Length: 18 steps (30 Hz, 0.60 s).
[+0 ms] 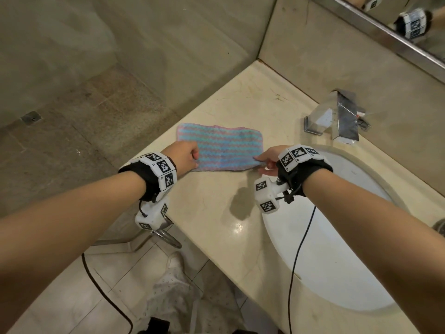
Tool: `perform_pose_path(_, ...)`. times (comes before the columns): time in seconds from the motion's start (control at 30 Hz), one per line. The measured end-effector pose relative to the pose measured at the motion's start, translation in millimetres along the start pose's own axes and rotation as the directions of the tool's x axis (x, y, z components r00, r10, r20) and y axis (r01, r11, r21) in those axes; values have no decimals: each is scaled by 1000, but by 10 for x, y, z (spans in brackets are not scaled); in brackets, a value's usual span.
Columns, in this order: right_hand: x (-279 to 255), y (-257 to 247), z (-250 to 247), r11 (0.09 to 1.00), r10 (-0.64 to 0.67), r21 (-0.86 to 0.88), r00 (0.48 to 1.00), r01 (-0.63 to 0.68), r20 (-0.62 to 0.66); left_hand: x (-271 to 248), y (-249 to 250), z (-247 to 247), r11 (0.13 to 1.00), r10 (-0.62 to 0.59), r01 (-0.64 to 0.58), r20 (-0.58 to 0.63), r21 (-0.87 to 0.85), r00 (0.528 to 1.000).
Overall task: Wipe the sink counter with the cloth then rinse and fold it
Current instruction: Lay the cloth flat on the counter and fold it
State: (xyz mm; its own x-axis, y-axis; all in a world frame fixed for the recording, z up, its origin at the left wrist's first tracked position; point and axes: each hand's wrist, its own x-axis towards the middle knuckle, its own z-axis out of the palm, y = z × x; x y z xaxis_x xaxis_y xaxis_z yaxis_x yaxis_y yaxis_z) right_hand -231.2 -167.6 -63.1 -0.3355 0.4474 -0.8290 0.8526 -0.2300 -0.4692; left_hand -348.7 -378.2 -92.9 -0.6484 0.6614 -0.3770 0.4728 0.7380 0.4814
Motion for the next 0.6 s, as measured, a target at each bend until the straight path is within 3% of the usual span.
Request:
perform_pose_path(0.13,24,22,-36,997,58,-46,998,-57,6,-46,-8,-17,998,48,-48,-4,26,999)
perform_pose_path(0.3,-71,105,-9,995,12,-96,1000,-14,-19,-90,-3,-16,998,56,-56,6,8,998)
perform_pose_path(0.6,8,128,69,979,-45,199,997,32,61,-96,-62,1,997,71,-72,-20,-9,997)
